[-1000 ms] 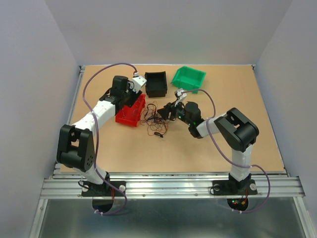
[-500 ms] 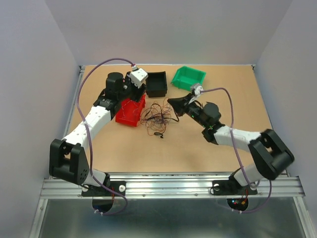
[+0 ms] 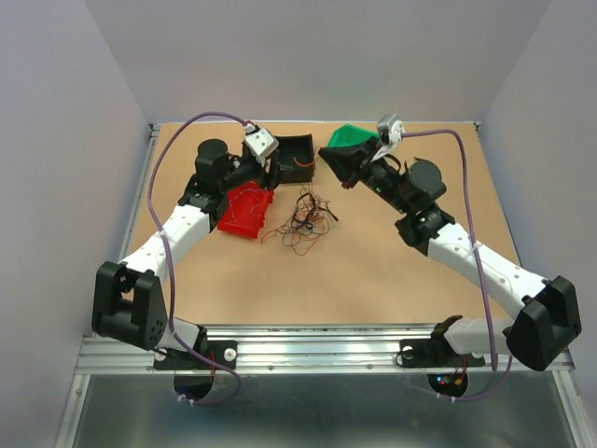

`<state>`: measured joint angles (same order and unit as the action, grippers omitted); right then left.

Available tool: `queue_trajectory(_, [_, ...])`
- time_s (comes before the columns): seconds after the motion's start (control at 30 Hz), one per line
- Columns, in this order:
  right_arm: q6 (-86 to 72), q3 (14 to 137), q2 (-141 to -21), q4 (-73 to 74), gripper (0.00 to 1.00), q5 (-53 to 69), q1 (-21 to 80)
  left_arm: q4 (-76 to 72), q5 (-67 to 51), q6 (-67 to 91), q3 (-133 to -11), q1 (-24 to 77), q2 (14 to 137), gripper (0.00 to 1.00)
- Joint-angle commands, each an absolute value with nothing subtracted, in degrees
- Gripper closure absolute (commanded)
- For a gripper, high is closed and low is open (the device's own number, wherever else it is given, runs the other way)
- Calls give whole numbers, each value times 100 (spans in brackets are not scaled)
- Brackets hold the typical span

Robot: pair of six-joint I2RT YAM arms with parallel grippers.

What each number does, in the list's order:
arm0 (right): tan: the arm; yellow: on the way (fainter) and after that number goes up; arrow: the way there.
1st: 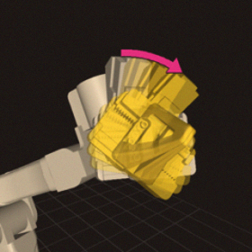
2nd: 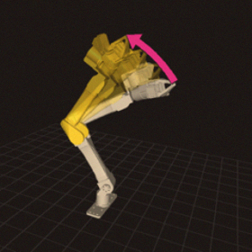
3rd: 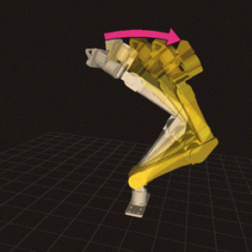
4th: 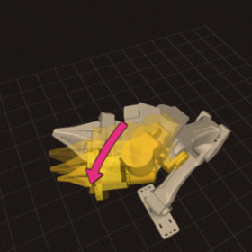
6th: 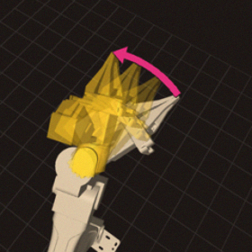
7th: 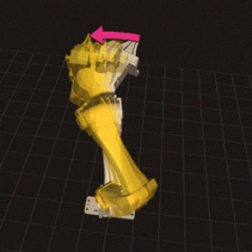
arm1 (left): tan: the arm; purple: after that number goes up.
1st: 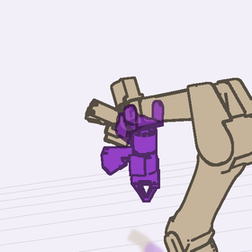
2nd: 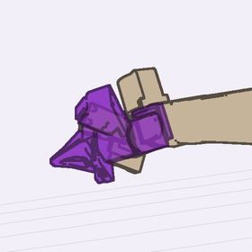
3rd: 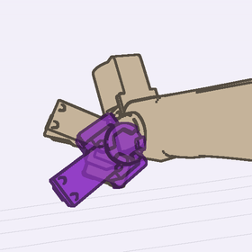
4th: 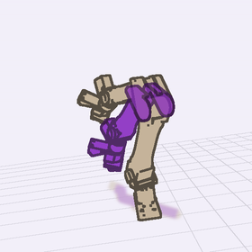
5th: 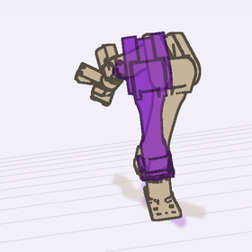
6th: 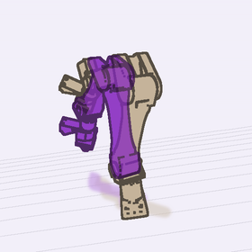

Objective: Untangle the cables

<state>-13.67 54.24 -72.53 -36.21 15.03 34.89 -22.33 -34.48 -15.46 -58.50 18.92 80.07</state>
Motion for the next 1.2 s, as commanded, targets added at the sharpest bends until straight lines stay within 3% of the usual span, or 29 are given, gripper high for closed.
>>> queue_trajectory(0.0, [-1309, 6529, -7146, -2937, 99, 1669, 3489, -2839, -4709, -1415, -5810, 1916, 7867, 34])
queue_trajectory(0.2, [-1573, 6732, -7005, -2918, 99, 1810, 3498, -3857, -5326, -1072, -5090, 2126, 7392, 25])
queue_trajectory(0.57, [-1890, 6987, -6943, -2857, 99, 2100, 3507, -3990, -5373, -1142, -5353, 2750, 7954, 25])
queue_trajectory(0.7, [-2021, 7320, -6961, -2848, 100, 2048, 3516, -3947, -4975, -1327, -5352, 3041, 8427, 32])
queue_trajectory(0.83, [-2109, 7909, -6970, -2786, 99, 1672, 3507, -3570, -4887, -1380, -5572, 3067, 8982, 49])
queue_trajectory(0.93, [-2109, 8568, -7040, -2725, 100, 1390, 3516, -3568, -4799, -1415, -5563, 3076, 9149, 55])
queue_trajectory(1.17, [-1934, 10500, -7663, -2795, 100, 695, 3516, -3577, -4667, -1362, -5563, 3103, 9447, 58])
